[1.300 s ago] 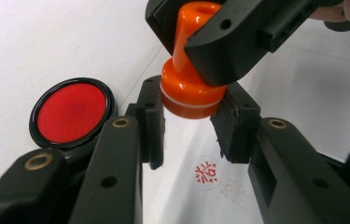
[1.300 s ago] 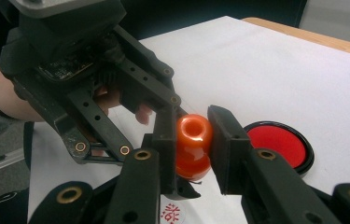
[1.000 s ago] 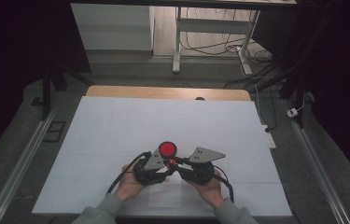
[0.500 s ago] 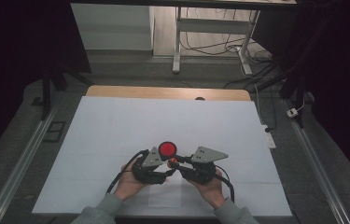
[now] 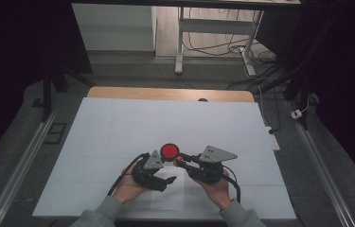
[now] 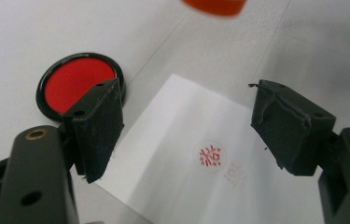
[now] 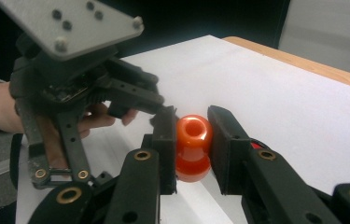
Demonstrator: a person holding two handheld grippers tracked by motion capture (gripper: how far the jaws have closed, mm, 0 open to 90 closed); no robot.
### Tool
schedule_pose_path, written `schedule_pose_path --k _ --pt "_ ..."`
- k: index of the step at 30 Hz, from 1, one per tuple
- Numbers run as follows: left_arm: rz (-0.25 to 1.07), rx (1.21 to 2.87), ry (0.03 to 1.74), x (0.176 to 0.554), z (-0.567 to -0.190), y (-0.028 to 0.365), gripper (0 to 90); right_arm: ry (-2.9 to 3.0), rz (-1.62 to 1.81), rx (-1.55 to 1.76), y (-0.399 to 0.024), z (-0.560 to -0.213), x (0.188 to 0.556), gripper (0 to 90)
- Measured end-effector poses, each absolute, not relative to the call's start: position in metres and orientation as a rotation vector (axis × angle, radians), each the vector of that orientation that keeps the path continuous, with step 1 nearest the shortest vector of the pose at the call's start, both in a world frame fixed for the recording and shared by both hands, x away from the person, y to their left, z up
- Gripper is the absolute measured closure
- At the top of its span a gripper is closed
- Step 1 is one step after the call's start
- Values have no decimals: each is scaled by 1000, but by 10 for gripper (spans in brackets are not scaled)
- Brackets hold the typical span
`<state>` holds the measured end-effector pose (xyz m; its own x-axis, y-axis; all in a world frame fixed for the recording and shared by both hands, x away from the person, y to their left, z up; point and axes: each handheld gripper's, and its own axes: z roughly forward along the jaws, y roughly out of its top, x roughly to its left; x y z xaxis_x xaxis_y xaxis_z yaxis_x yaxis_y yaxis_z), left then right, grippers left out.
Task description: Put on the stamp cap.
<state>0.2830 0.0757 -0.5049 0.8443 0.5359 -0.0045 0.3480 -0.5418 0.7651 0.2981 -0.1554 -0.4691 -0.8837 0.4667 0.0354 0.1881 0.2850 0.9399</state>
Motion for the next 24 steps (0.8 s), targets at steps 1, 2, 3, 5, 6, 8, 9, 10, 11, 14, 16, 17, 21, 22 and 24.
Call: schedule_pose_path --k 1,2,3,5,6,8,9,10,11,14,16,17,21,22,24 --pt "294 2195 645 282 -505 78 241 2304 1640 605 -156 -469 298 726" --pt "298 2195 649 281 -504 80 239 2302 1637 607 -157 -468 299 726" --pt "305 2194 653 279 -504 84 239 2301 1636 609 -158 -468 299 726" --pt "310 2179 665 274 -503 92 237 2298 1636 612 -159 -467 299 726" --pt "319 2175 670 271 -503 97 236 2291 1636 612 -160 -466 300 726" --pt "327 2160 689 267 -501 107 236 2284 1639 615 -162 -466 301 726" --pt "331 2147 701 265 -500 111 237 2284 1641 623 -162 -465 301 726" --pt "332 2137 709 264 -499 115 239 2284 1636 622 -163 -465 301 726" --pt "339 2131 711 263 -498 119 240 2285 1633 622 -164 -465 302 726" --pt "364 2127 723 259 -498 128 241 2283 1626 623 -165 -464 302 726" --pt "369 2127 737 257 -500 134 242 2280 1622 624 -166 -464 303 726" --pt "374 2129 744 256 -500 138 242 2277 1624 628 -167 -464 303 726" --pt "396 2125 777 248 -502 152 242 2274 1618 634 -171 -463 306 726" --pt "402 2117 785 246 -502 157 245 2272 1619 637 -172 -463 306 726" --pt "408 2104 805 241 -503 165 247 2272 1617 638 -173 -462 307 726"
